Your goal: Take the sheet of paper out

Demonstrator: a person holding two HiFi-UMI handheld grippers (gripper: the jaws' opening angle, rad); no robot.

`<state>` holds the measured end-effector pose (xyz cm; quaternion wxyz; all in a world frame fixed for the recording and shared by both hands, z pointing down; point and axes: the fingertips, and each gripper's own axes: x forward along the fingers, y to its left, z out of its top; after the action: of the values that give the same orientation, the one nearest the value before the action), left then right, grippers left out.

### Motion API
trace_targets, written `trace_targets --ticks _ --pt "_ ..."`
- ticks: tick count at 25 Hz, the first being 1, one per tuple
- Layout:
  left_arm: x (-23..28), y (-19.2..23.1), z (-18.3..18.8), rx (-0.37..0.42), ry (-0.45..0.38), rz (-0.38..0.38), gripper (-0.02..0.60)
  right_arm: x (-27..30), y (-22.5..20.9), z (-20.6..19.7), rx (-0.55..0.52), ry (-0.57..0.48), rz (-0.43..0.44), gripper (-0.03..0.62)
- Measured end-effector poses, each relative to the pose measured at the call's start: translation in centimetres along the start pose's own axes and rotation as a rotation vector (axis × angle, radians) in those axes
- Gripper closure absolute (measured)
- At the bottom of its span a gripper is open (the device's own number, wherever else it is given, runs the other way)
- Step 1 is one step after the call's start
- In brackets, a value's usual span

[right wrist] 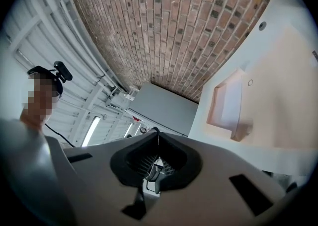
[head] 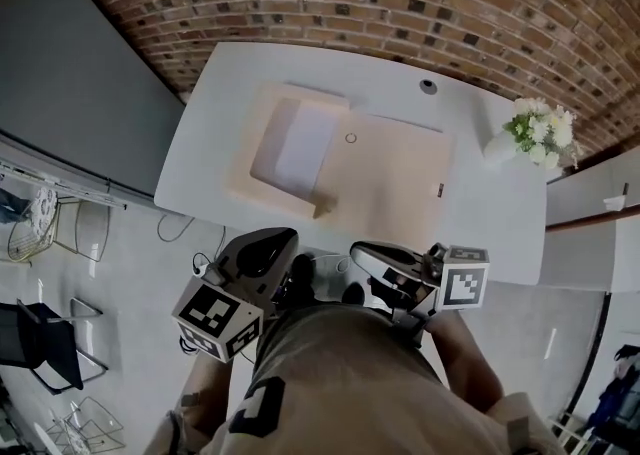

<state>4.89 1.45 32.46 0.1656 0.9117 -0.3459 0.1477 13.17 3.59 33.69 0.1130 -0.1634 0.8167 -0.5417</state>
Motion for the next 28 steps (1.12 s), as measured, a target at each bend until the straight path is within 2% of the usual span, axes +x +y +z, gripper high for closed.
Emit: trace_targets --ticks 8,16,21,28 --pt "-0.4 5.7 0.0 -0.043 -0.011 -0.057 0.568 4.1 -3.3 0.6 0.089 0.019 -0.101 0.569" --pt "-1.1 10.1 0.3 -0.059 -0.031 -0.111 0.568 7.9 -5.5 1.6 0.067 0.019 -0.188 0.569" --pt "-1.8 12.1 0.0 -0.061 -0.037 -0.151 0.568 9.2 -8.0 1.9 0.084 0.004 -0.244 0.569" --pt "-2.2 13.4 -0.8 -0.074 -0.025 -0.169 0.568 9.3 -11.8 3.3 0.171 -0.06 -0.272 0.562"
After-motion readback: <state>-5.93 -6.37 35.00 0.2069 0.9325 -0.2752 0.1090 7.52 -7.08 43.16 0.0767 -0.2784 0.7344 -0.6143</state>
